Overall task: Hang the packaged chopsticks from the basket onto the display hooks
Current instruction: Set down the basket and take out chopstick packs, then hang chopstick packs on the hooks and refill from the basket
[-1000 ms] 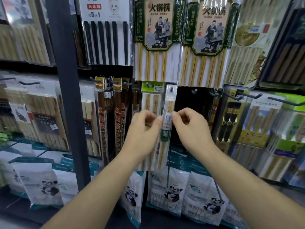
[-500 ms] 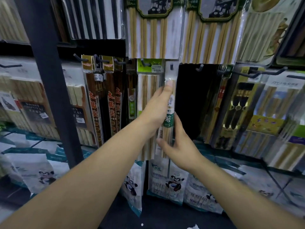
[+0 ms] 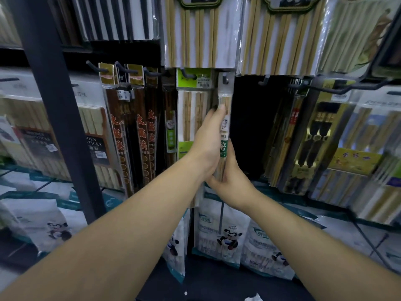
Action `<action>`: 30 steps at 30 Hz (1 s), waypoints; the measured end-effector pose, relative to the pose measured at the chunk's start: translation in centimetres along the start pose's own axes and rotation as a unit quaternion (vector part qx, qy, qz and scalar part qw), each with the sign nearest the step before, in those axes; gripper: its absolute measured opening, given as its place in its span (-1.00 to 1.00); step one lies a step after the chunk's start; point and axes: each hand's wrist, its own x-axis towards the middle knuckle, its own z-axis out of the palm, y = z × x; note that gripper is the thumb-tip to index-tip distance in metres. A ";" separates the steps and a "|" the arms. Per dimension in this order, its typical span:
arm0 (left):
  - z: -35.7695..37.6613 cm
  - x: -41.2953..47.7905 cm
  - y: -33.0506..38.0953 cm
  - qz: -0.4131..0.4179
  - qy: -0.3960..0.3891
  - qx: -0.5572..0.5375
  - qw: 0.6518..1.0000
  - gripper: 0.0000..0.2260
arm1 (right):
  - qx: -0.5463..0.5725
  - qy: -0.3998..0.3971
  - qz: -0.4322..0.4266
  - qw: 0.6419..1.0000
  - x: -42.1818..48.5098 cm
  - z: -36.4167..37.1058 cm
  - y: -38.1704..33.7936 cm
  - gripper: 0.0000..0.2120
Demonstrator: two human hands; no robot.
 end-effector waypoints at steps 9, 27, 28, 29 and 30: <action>-2.7 -7.3 -2.4 -0.048 -0.001 0.128 0.991 -0.40 | -0.092 -0.002 0.075 0.993 -5.2 -0.8 0.8 0.04; -18.3 -30.9 -25.3 -0.336 0.196 0.456 0.801 -0.63 | -0.222 -0.297 0.304 0.878 -32.2 12.4 17.2 -0.81; -18.8 -32.1 -26.2 -0.365 0.181 0.458 0.790 -0.57 | -0.231 -0.312 0.324 0.863 -33.0 13.0 18.8 -0.76; -19.2 -33.2 -27.1 -0.384 0.166 0.457 0.785 -0.53 | -0.243 -0.323 0.339 0.850 -33.6 13.5 20.4 -0.69; -19.6 -34.0 -27.8 -0.396 0.153 0.451 0.785 -0.52 | -0.256 -0.333 0.348 0.838 -34.0 13.8 21.8 -0.62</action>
